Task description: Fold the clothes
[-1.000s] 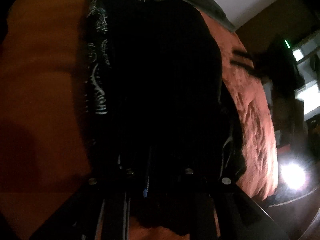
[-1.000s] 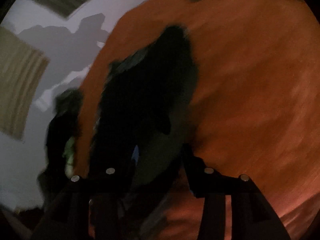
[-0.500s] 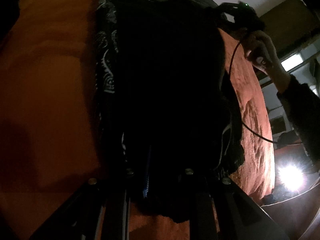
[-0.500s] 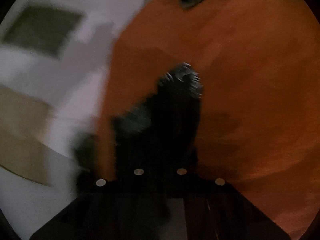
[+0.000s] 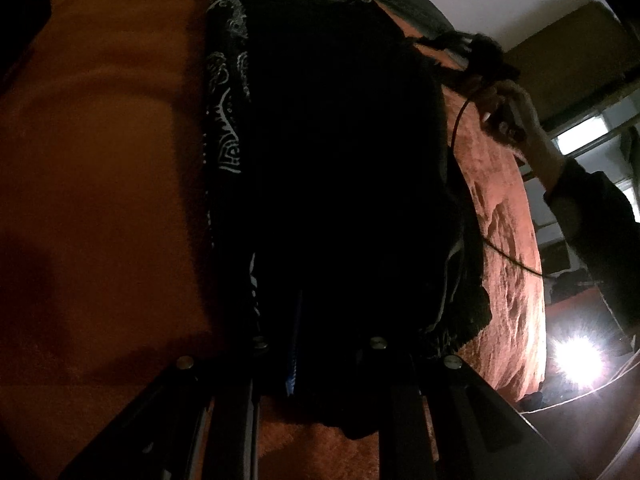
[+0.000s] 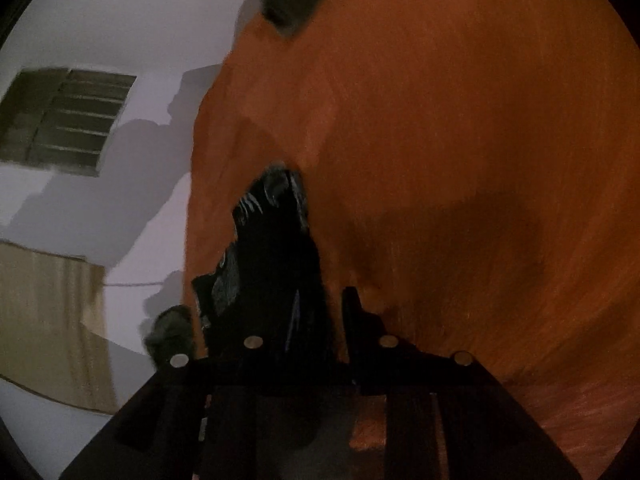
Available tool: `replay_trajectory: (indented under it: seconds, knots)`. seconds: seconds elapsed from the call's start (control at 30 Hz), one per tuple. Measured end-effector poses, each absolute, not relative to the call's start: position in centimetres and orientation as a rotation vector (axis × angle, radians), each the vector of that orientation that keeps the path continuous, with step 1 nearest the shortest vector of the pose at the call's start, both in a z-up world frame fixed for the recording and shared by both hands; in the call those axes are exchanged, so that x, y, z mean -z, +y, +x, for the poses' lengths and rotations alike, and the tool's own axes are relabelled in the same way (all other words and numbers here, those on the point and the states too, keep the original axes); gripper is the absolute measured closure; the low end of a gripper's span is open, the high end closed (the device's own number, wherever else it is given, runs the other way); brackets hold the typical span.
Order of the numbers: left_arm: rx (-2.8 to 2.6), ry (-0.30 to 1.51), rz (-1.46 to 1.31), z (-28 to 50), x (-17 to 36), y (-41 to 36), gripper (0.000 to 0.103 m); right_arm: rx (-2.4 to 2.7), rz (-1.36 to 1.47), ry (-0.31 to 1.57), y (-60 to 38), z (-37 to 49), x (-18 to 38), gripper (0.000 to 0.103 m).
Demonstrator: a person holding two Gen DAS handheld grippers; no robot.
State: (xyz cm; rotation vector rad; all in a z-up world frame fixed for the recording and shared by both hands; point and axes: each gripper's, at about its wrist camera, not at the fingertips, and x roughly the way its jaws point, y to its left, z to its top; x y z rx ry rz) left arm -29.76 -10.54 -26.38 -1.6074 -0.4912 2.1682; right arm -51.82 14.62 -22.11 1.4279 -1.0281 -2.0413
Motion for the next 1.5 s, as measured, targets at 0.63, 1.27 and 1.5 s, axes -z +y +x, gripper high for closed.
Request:
replay_trajectory:
  seconds: [0.63,1.27,1.5]
  knots:
    - [-2.180,-0.514,-1.632,-29.1,26.6,-8.8,0.086,2.178,1.271,-0.861,11.0,-59.2,18.6,0.103]
    - [-2.170,-0.542,-1.647,-28.0,27.0,-7.1,0.086,1.998,1.646,-0.815,8.0,-63.8,22.6,0.085]
    - [-2.163,-0.543,-1.647,-28.1,27.3,-5.9,0.086,1.978,1.665,-0.764,6.8,-64.1,22.6,0.092]
